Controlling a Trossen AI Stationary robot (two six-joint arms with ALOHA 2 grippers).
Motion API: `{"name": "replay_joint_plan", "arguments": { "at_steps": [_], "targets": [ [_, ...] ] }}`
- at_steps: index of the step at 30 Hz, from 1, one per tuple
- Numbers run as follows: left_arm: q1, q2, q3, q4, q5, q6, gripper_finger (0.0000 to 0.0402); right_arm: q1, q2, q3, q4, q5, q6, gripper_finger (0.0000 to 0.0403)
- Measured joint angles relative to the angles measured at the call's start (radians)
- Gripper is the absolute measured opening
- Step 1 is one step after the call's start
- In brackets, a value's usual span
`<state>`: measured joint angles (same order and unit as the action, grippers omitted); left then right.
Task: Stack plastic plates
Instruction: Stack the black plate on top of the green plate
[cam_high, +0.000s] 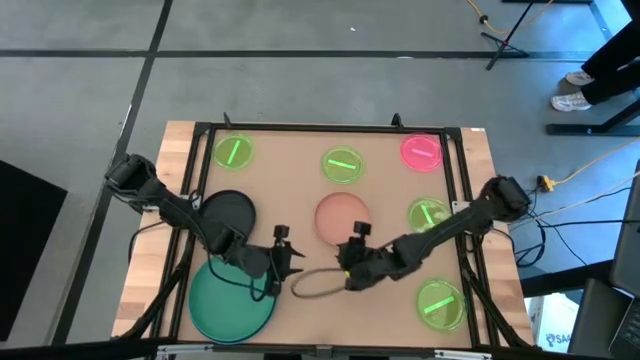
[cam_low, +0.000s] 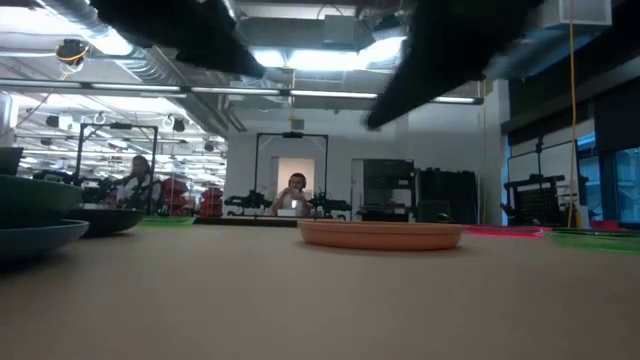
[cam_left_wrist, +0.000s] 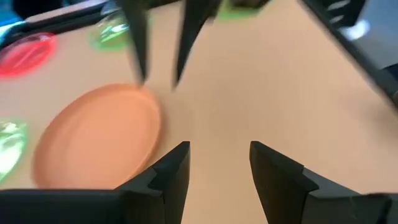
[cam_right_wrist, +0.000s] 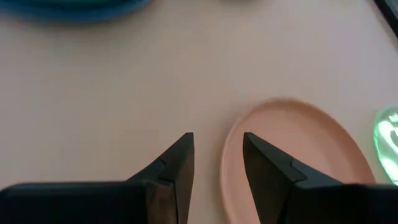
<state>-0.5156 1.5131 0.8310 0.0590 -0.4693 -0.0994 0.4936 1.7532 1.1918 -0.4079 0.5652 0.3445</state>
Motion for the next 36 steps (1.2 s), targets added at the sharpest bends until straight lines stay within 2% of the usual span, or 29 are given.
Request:
{"name": "replay_joint_plan", "arguments": {
  "at_steps": [3, 7, 10, 14, 18, 25, 29, 32, 36],
  "targets": [
    [0.003, 0.000, 0.000, -0.015, -0.029, -0.010, 0.0160, 0.045, -0.038, 0.000, -0.087, 0.034, 0.051, 0.0127],
    [0.004, 0.001, 0.000, -0.040, 0.023, -0.021, 0.0160, 0.107, -0.091, 0.001, -0.188, 0.100, 0.144, 0.0127],
    [0.006, 0.001, 0.000, -0.070, -0.016, -0.047, 0.0160, 0.157, -0.115, 0.000, -0.238, 0.146, 0.203, 0.0127],
    [0.017, 0.001, 0.000, -0.138, -0.102, -0.156, 0.0160, 0.215, -0.120, -0.039, -0.244, 0.188, 0.277, 0.0127],
    [0.050, 0.001, 0.000, -0.243, -0.113, -0.305, 0.0160, 0.254, -0.119, -0.120, -0.221, 0.205, 0.388, 0.0127],
    [0.119, -0.002, 0.000, -0.531, -0.053, -0.596, 0.0160, 0.287, -0.118, -0.251, -0.223, 0.204, 0.552, 0.0127],
    [0.156, -0.003, 0.000, -0.683, -0.005, -0.739, 0.0160, 0.285, -0.118, -0.293, -0.208, 0.252, 0.595, 0.0127],
    [0.181, -0.003, 0.000, -0.770, 0.065, -0.807, 0.0160, 0.285, -0.118, -0.304, -0.189, 0.286, 0.596, 0.0127],
    [0.182, -0.003, 0.000, -0.866, 0.078, -0.869, 0.0160, 0.285, -0.118, -0.304, -0.169, 0.297, 0.594, 0.0127]
  ]
}}
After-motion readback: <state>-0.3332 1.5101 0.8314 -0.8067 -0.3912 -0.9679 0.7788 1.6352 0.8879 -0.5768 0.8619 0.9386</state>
